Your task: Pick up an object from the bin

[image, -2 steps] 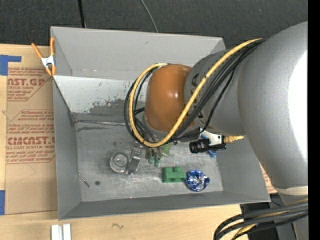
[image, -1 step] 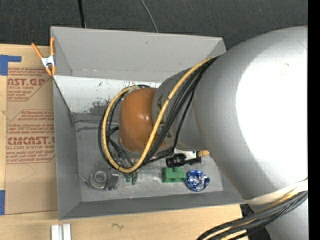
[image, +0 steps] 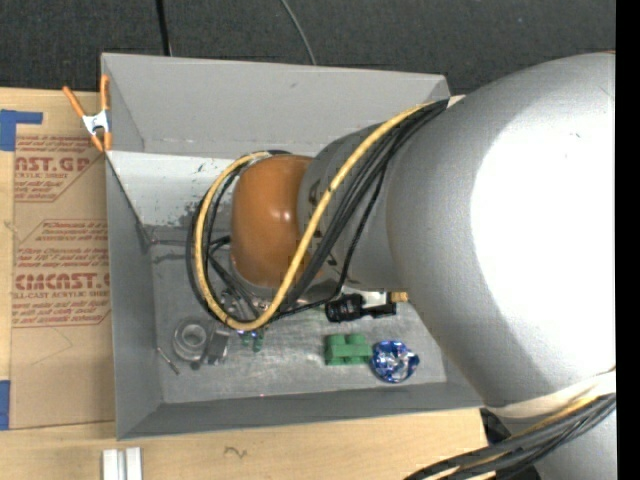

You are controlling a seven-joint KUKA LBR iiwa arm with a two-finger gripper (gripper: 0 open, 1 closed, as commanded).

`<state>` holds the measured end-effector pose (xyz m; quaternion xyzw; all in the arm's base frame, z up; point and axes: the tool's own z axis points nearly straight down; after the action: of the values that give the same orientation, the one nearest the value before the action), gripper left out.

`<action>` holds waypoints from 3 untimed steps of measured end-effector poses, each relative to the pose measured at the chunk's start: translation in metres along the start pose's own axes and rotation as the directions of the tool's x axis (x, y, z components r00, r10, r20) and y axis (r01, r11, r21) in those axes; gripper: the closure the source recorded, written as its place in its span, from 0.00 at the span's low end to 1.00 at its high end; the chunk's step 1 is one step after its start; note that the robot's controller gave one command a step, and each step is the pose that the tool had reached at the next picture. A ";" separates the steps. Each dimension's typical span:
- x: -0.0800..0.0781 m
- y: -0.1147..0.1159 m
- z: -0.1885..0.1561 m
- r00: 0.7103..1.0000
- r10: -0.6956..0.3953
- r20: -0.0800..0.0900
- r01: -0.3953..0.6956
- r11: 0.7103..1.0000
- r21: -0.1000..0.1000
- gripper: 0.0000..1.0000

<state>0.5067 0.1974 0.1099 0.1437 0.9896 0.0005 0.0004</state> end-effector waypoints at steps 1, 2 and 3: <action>0.012 0.041 -0.025 0.997 0.081 0.000 -0.081 0.997 -0.001 1.00; 0.011 0.043 -0.021 0.997 0.075 0.000 -0.075 0.997 0.002 1.00; 0.019 0.043 0.012 1.000 0.028 -0.002 -0.028 1.000 0.005 1.00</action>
Offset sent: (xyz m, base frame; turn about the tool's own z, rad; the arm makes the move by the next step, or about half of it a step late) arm 0.0010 0.0400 0.0247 0.0857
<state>0.5005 0.2443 0.0984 0.1575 0.9875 -0.0017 -0.0010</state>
